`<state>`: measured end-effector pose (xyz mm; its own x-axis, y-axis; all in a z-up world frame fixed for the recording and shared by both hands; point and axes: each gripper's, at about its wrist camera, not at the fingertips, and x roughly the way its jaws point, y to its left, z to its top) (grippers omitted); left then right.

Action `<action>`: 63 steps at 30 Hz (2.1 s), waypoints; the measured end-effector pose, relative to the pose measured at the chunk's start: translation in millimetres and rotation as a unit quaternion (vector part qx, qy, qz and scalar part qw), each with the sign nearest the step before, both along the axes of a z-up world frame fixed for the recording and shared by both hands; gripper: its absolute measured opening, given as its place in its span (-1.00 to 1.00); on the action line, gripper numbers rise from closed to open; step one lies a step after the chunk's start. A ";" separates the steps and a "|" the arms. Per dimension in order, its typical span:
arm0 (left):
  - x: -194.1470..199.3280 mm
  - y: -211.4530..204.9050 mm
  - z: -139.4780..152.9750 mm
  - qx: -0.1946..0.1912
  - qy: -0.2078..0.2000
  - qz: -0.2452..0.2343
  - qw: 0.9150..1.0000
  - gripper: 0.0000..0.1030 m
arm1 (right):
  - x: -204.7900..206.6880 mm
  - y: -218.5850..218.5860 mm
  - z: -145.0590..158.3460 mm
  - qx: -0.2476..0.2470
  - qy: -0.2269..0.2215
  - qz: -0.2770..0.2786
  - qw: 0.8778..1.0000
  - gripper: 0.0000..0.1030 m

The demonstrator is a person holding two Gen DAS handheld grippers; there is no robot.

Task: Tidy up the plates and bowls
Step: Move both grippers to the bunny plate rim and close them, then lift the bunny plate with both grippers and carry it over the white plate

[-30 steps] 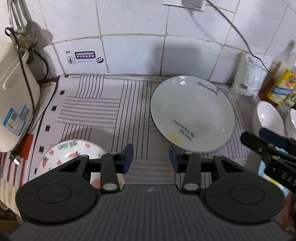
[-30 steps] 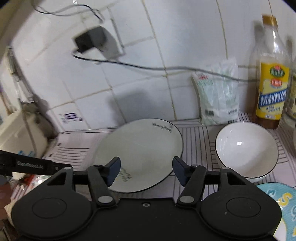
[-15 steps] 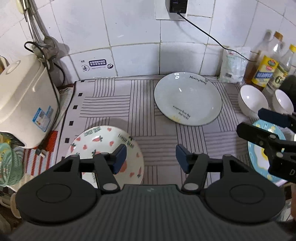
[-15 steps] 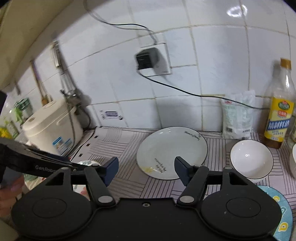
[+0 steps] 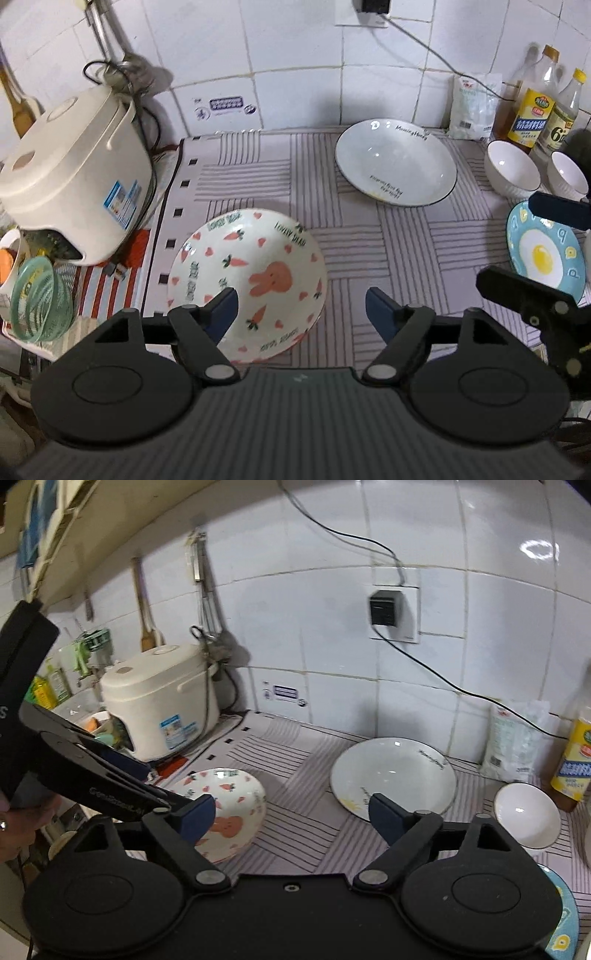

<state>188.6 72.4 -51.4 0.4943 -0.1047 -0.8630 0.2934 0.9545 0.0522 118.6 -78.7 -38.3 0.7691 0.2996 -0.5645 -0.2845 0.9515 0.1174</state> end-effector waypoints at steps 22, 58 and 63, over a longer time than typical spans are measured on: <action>17.7 111.4 -94.9 -0.015 0.010 0.105 0.994 0.86 | 37.4 50.7 -86.6 0.042 -0.014 0.014 0.999 1.00; 62.4 129.0 -150.7 -0.100 0.067 0.173 0.978 -0.21 | 112.6 74.3 -183.9 0.148 0.137 0.009 0.979 -0.58; 62.3 126.7 -149.3 -0.093 0.073 0.177 0.977 -0.21 | 116.1 71.7 -182.9 0.143 0.141 0.035 0.979 -0.58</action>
<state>250.9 199.1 -200.7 0.4003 -0.1112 -0.9096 -0.0645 0.9867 -0.1491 234.8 -7.0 -221.2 0.5664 0.5225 -0.6373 -0.2655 0.8478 0.4591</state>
